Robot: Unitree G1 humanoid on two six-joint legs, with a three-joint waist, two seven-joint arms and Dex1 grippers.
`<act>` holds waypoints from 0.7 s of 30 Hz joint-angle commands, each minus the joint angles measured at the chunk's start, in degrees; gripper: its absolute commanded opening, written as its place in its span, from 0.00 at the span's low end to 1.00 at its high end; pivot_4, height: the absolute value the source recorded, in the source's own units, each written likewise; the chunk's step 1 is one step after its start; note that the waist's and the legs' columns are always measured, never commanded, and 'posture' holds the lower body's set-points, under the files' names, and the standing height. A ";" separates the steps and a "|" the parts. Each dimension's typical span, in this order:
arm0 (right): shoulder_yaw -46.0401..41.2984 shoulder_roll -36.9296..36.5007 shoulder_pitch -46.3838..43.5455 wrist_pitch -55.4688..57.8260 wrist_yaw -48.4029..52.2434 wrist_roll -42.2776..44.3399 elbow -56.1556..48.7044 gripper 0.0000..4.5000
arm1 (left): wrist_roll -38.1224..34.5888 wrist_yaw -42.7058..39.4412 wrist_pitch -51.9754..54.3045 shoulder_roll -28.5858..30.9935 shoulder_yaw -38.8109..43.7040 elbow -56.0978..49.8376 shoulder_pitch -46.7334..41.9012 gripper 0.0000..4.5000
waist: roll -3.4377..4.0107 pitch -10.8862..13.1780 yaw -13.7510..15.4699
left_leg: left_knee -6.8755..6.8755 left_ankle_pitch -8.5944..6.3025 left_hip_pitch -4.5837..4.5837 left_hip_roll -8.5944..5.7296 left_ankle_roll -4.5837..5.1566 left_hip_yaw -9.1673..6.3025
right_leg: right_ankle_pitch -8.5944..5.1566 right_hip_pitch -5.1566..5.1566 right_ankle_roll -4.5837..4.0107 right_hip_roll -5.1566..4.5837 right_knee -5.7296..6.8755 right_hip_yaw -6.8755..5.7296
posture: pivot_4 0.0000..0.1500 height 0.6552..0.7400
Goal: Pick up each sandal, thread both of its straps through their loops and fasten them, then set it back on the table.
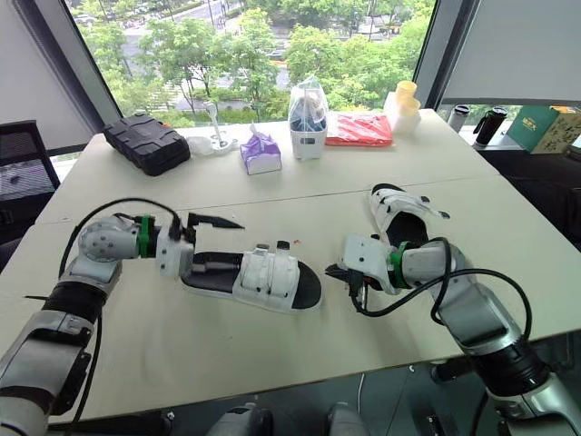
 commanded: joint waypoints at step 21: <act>-8.38 -6.35 -0.42 9.69 -4.98 8.87 -11.24 0.00 | 53.70 56.53 -17.01 -6.60 -2.08 14.70 -10.26 0.00 | -0.14 0.07 0.35 | 0.27 -0.01 0.03 0.01 0.09 0.11 | 0.18 0.15 0.32 0.30 0.13 -0.10 | 1.00 1.00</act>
